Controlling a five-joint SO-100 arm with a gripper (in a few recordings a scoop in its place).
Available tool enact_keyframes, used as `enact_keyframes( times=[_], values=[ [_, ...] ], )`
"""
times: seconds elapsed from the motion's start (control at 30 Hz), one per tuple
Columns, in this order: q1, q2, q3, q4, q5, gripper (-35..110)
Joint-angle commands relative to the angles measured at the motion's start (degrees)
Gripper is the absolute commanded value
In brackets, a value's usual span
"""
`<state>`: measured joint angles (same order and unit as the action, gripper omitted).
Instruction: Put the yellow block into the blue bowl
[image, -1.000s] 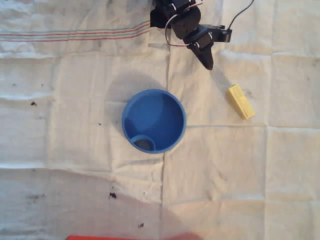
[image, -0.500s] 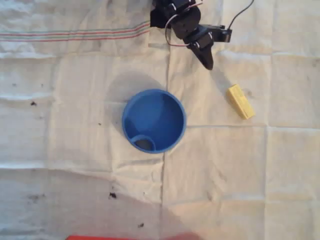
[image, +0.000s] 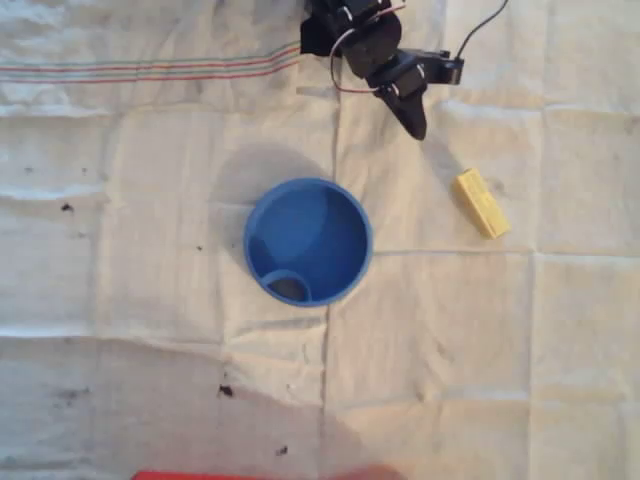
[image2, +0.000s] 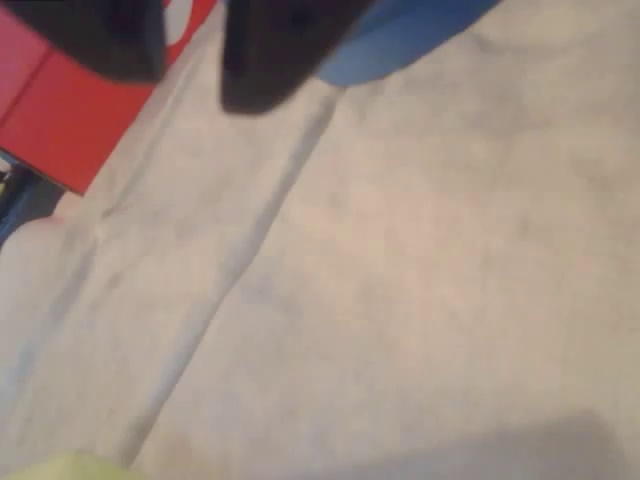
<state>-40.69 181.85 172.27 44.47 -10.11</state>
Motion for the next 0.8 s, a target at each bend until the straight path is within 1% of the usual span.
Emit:
enact_keyframes(
  times=[0.0,0.2,0.3,0.43,0.63,0.7,0.77],
  values=[
    [0.18,0.88,6.5,-2.02,0.26,0],
    [-0.35,-0.35,-7.03,-1.32,0.18,0],
    [-0.35,-4.92,-14.06,-1.32,0.09,0],
    [-0.35,-20.39,-26.28,-1.23,0.09,0],
    [-0.26,-48.96,-51.15,-1.05,-0.79,0],
    [-0.35,-57.74,-60.21,0.35,-3.96,0],
    [-0.35,-65.92,-69.17,3.78,-9.32,0]
  ],
)
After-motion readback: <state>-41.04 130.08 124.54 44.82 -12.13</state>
